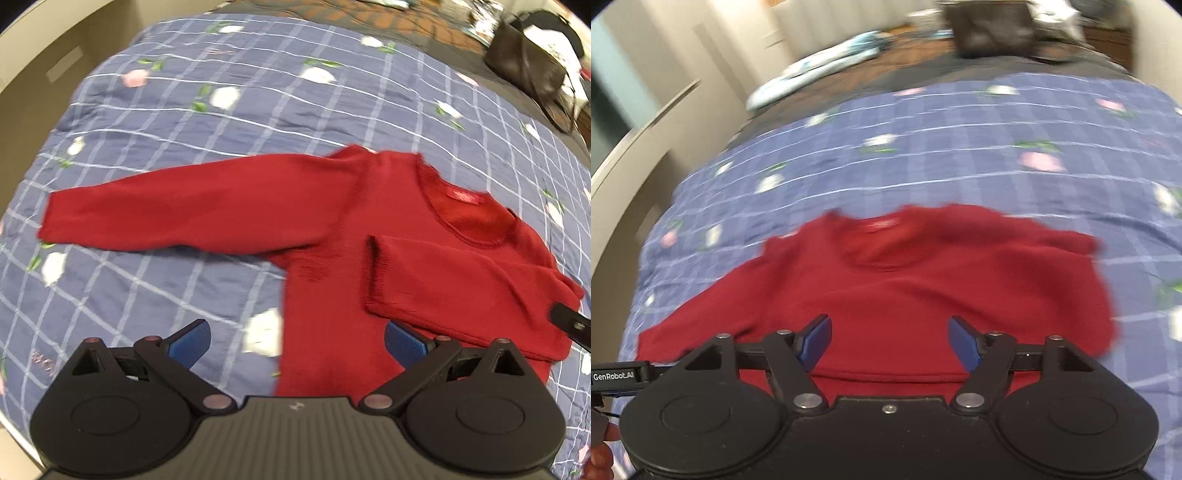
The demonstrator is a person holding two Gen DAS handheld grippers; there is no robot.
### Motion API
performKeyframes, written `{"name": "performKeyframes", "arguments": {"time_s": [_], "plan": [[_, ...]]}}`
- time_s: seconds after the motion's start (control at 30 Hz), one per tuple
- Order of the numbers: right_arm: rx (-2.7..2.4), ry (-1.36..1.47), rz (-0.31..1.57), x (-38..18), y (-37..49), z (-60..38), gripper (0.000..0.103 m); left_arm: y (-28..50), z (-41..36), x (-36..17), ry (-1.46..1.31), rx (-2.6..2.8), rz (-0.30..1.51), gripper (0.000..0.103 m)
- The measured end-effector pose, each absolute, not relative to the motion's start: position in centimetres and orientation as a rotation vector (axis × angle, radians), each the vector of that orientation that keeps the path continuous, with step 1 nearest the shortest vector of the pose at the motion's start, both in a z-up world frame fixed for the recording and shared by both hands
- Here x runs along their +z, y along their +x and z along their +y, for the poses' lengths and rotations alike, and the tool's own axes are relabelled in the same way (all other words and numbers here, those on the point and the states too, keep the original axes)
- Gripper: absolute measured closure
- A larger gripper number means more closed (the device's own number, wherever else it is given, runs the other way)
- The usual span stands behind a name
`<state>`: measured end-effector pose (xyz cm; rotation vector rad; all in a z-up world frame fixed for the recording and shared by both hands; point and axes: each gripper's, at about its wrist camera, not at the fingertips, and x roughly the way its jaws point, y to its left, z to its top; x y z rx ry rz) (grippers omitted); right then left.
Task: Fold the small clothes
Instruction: 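Carry the held cuff across the sweater body toward the collar, then lay the sleeve on the body, press it flat, open the right gripper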
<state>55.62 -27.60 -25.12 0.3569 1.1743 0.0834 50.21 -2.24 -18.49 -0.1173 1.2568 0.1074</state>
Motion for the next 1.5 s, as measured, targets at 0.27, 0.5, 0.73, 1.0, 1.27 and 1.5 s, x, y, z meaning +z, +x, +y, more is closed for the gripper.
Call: {"name": "performKeyframes", "arguments": {"time_s": [0.27, 0.5, 0.73, 1.0, 1.27, 1.5], "plan": [[-0.119, 0.483, 1.184, -27.4, 56.6, -39.7, 0.031, 53.2, -8.8, -22.7, -0.073, 0.097, 1.28, 0.0], [-0.122, 0.579, 1.219, -31.0, 60.2, -44.3, 0.056, 54.9, -11.5, -25.4, -0.054, 0.166, 1.301, 0.0], [-0.116, 0.701, 1.29, -34.3, 62.6, -46.0, 0.093, 55.4, -12.0, -26.5, -0.058, 0.229, 1.315, 0.0], [-0.043, 0.535, 1.207, -31.6, 65.2, -46.5, 0.097, 55.5, -12.7, -26.8, -0.041, 0.24, 1.318, 0.0], [-0.052, 0.434, 1.264, -33.4, 65.6, -46.6, 0.087, 55.5, -13.3, -27.2, -0.02, 0.249, 1.328, 0.0], [0.029, 0.495, 1.247, -33.1, 61.9, -46.0, 0.046, 55.3, -13.4, -26.8, -0.03, 0.247, 1.326, 0.0]]}}
